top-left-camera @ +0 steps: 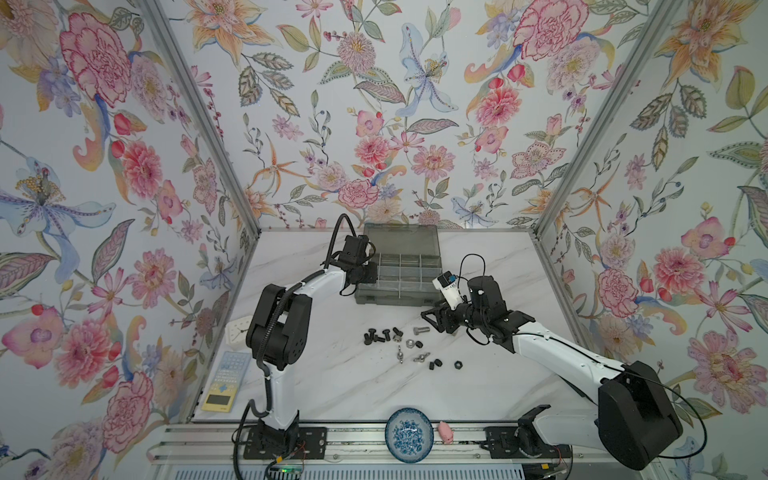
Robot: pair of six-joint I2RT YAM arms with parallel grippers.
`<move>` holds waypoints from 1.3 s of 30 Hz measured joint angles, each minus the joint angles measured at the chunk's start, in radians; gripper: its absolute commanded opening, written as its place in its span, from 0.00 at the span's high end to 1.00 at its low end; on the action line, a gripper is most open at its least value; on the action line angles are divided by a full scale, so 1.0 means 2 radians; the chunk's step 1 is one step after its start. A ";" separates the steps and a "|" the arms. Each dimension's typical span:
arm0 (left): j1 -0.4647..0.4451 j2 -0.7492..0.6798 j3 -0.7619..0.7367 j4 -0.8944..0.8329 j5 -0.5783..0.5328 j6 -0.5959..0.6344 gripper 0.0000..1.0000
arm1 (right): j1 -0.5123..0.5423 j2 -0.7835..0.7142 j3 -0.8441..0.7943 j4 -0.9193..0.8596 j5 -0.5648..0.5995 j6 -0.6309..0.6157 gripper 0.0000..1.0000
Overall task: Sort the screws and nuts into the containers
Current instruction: 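Move the left gripper back over the pile toward a silver wing nut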
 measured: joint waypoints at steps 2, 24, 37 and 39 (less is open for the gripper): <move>0.000 0.000 -0.001 -0.002 0.000 0.000 0.96 | 0.000 0.000 0.000 0.000 0.000 0.000 0.34; -0.015 -0.091 -0.039 -0.017 -0.007 0.005 0.43 | 0.000 0.000 0.000 0.000 0.000 0.002 0.34; -0.161 -0.187 -0.190 -0.035 -0.015 -0.043 0.36 | -0.018 -0.017 -0.004 -0.002 0.004 0.001 0.33; -0.176 -0.187 -0.206 -0.043 -0.014 -0.053 0.36 | -0.023 -0.020 -0.008 -0.002 0.004 0.001 0.33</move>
